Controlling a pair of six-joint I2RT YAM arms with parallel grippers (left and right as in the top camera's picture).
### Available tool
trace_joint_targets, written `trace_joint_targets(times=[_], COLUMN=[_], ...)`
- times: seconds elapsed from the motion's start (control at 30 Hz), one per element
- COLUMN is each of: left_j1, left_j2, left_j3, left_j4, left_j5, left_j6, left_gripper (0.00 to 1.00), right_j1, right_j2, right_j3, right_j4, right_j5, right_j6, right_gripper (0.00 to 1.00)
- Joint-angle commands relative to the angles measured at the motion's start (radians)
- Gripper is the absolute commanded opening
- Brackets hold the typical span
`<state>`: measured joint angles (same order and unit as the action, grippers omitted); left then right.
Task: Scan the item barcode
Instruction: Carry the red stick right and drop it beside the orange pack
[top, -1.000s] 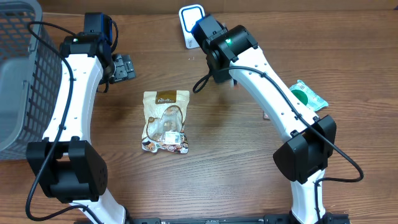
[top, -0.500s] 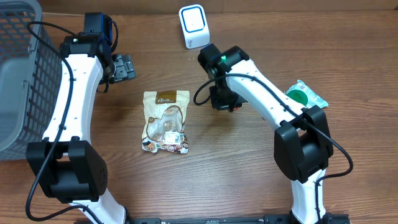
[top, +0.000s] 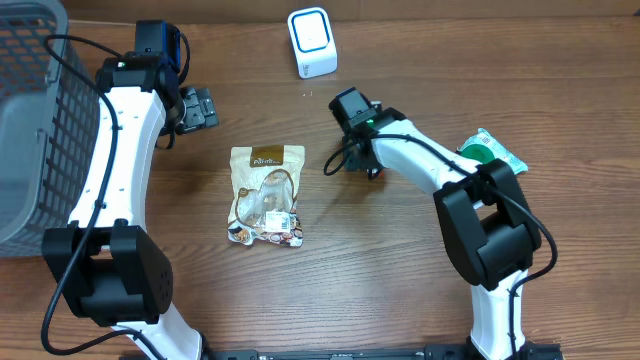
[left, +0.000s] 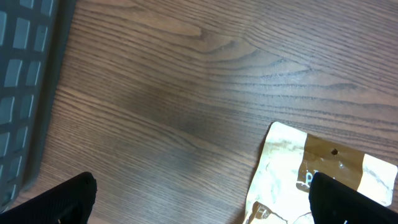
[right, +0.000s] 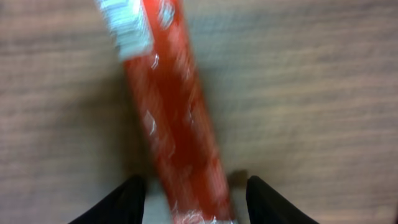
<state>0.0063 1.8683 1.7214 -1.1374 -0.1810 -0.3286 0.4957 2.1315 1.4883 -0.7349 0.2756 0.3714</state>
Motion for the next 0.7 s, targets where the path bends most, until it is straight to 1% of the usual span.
trace_joint_targets(times=[0.0, 0.07, 0.17, 0.2, 0.37, 0.57, 0.67], left_j1=[-0.007, -0.007, -0.007, -0.007, -0.007, -0.007, -0.007], left_j2=[-0.017, -0.017, -0.017, -0.017, -0.017, -0.017, -0.017], left_j3=[0.016, 0.016, 0.016, 0.016, 0.016, 0.016, 0.016], left_j4=[-0.003, -0.003, -0.003, -0.003, -0.003, -0.003, -0.003], left_j5=[-0.010, -0.010, -0.009, -0.010, -0.010, -0.010, -0.010], left_j6=[0.022, 0.022, 0.022, 0.022, 0.022, 0.022, 0.022], left_gripper=[1.00, 1.00, 1.00, 0.99, 1.00, 1.00, 1.00], right_j1=[-0.043, -0.051, -0.053, -0.053, -0.053, -0.055, -0.061], right_j2=[0.006, 0.006, 0.006, 0.006, 0.006, 0.006, 0.006], right_j3=[-0.068, -0.080, -0.083, -0.083, -0.083, -0.084, -0.083], right_j4=[0.031, 0.008, -0.070, -0.102, -0.267, -0.395, -0.427], right_j5=[0.037, 0.035, 0.034, 0.034, 0.034, 0.038, 0.038], right_j6=[0.007, 0.007, 0.007, 0.007, 0.026, 0.026, 0.026], right_gripper=[0.40, 0.22, 0.07, 0.04, 0.04, 0.12, 0.13])
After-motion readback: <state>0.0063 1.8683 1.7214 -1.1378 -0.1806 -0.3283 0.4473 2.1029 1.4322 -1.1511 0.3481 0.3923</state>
